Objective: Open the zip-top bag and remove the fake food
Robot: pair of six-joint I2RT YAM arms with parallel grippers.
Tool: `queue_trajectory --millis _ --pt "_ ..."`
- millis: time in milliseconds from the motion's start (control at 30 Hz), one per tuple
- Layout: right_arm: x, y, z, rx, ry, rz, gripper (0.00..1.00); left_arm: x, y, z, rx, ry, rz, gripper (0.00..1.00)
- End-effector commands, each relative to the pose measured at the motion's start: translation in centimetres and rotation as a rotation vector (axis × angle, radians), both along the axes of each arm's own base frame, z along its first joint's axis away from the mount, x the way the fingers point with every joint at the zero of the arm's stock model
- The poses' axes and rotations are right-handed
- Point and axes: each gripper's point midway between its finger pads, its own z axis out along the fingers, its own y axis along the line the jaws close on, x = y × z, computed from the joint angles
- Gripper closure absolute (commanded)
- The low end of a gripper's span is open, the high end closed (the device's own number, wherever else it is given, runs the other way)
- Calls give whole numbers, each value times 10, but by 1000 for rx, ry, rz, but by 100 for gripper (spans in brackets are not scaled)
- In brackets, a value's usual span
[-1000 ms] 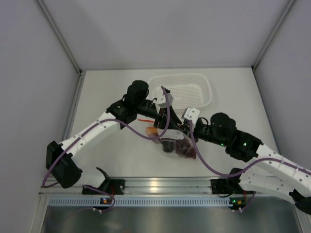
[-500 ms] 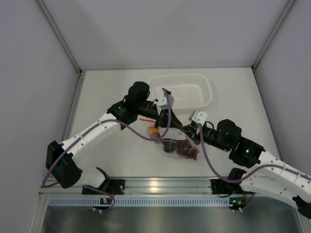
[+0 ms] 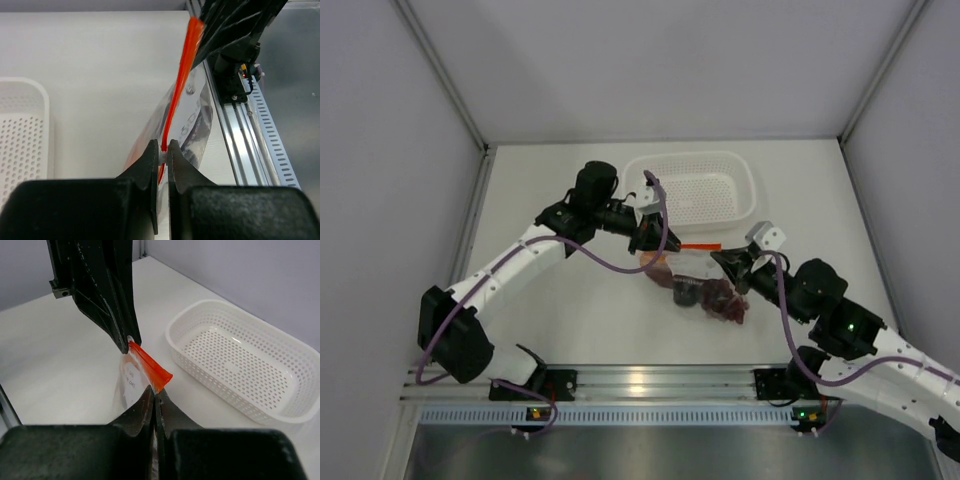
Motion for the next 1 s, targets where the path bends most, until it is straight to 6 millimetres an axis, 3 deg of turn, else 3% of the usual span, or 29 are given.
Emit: queue_trajectory --millis 0,167,400,867,967 --pt "5 -26 50 169 -70 -115 100 20 16 -6 10 -2 50 100" --pt "6 -43 44 169 -49 -181 100 40 34 -22 39 39 131 100" --pt "10 -86 51 236 -18 -369 100 62 66 -34 47 112 234 100" --pt "12 -85 51 231 -5 -382 100 75 87 -61 112 155 370 100" --pt "10 -81 52 239 -6 -351 100 68 83 -53 79 171 315 97"
